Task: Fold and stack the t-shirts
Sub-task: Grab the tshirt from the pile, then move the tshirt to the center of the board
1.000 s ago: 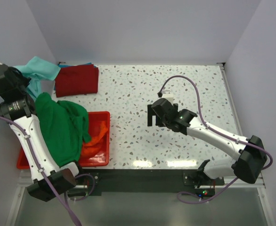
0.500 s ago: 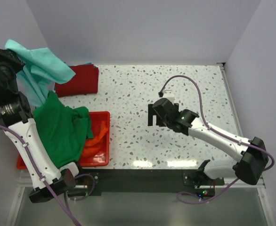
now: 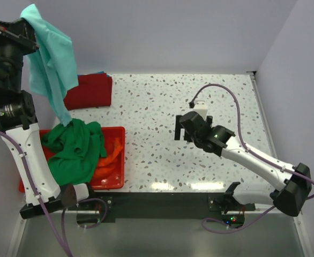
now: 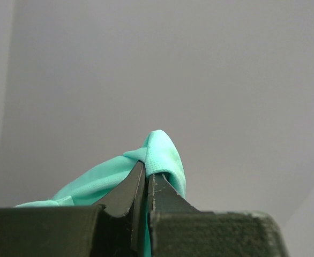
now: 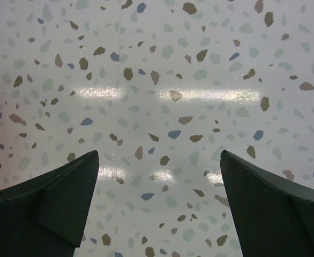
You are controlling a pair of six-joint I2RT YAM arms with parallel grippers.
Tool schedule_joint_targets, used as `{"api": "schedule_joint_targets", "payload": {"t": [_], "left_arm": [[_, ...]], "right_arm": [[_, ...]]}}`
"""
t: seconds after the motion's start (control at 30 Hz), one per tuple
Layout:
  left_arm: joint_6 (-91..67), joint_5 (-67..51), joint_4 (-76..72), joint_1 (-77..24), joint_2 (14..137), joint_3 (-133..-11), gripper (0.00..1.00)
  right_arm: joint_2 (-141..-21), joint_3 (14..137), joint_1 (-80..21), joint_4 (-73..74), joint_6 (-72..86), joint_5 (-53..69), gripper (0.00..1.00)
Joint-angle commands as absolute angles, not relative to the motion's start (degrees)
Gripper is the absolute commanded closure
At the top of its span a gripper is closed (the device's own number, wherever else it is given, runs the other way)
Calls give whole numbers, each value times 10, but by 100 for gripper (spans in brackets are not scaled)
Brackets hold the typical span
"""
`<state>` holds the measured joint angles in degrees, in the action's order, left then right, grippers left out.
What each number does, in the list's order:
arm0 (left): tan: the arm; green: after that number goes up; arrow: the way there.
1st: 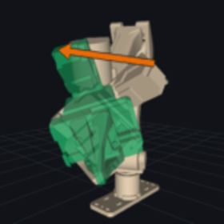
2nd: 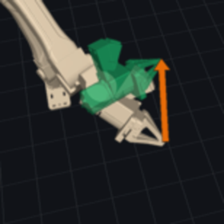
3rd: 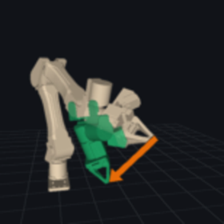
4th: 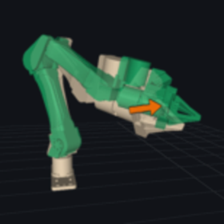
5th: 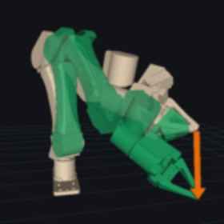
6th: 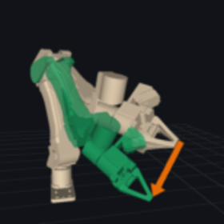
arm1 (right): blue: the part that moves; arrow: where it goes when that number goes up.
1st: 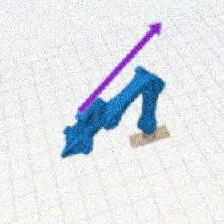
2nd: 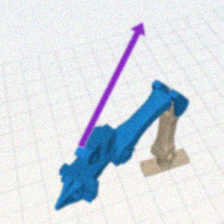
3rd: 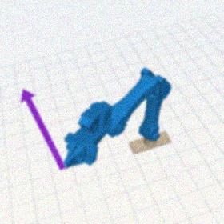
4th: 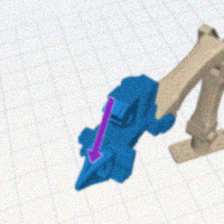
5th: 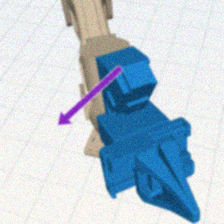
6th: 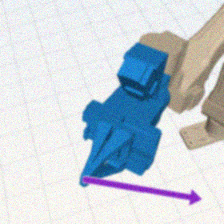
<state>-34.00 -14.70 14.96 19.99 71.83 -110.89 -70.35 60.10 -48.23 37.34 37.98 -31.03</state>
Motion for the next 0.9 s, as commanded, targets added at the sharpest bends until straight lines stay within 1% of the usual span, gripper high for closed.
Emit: {"api": "schedule_joint_targets", "payload": {"t": [0.0,0.1,0.13,0.2,0.23,0.3,0.33,0.4,0.5,0.57,0.67,0.7,0.73,0.77,0.8,0.83,0.87], "left_arm": [[-363,-177,76,146,722,-1120,100],[-336,-150,78,80,746,-1140,100],[-324,-136,95,33,755,-1150,100],[-289,-93,115,-23,788,-1184,100],[-276,-78,134,-81,801,-1196,100],[-244,-29,148,-140,831,-1215,100],[-235,-14,154,-193,840,-1226,100],[-215,19,156,-260,862,-1231,100],[-212,40,153,-318,888,-1220,100],[-214,35,149,-333,896,-1201,100],[-232,24,113,-343,889,-1102,99],[-238,35,108,-343,889,-1042,89],[-241,51,126,-343,894,-1020,61],[-243,73,151,-343,921,-1006,45],[-254,123,223,-342,940,-997,32],[-259,146,260,-342,960,-998,24],[-262,158,291,-342,979,-998,19]], "right_arm": [[-660,627,-467,400,389,-387,1],[-635,631,-444,415,381,-401,1],[-624,632,-438,418,374,-405,1],[-612,635,-425,431,370,-420,1],[-599,638,-421,437,367,-427,1],[-585,647,-414,453,366,-441,1],[-576,649,-413,457,365,-456,1],[-555,657,-412,470,365,-470,1],[-532,663,-410,490,364,-494,1],[-517,657,-410,510,369,-511,1],[-501,646,-409,533,389,-515,1],[-491,639,-410,539,396,-512,1],[-487,635,-409,544,412,-511,1],[-483,628,-410,552,419,-502,1],[-476,622,-409,554,425,-498,1],[-475,617,-410,553,425,-491,1],[-476,608,-410,551,425,-483,1]]}}
